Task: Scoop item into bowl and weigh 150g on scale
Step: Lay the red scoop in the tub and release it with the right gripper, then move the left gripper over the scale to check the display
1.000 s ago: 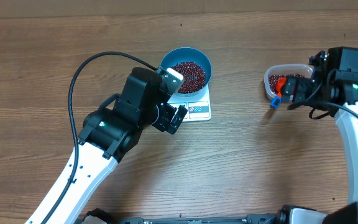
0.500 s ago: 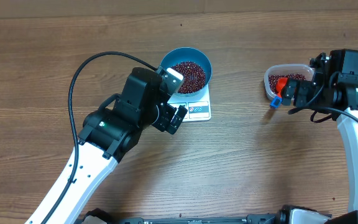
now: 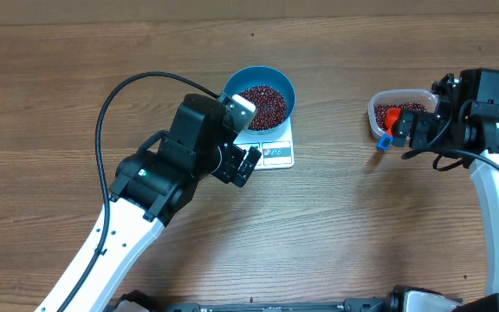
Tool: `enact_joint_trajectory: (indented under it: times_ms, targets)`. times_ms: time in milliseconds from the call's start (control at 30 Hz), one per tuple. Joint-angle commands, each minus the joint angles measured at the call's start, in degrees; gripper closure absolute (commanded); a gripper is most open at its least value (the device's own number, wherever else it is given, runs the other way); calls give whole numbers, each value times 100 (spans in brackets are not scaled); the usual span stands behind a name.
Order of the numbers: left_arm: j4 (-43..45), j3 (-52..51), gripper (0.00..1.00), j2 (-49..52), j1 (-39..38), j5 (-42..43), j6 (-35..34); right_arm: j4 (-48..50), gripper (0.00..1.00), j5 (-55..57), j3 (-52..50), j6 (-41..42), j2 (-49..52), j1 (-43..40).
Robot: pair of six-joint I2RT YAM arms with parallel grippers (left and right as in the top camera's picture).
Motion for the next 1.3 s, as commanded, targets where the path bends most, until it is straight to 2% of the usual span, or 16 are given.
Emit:
enact_joint_trajectory:
  times_ms: [0, 300, 500, 1267]
  targets:
    - [-7, -24, 0, 33, 20, 44, -96, 9, 0, -28, 153, -31, -66, -15]
    - [55, -24, 0, 295, 15, 238, -101, 9, 0, -28, 153, -31, -66, -15]
    - [540, -24, 0, 815, 13, 616, -1047, 9, 0, -28, 153, -31, -66, -15]
    - [483, -24, 1, 933, 11, 553, -1038, 9, 0, -28, 153, -31, -66, -15]
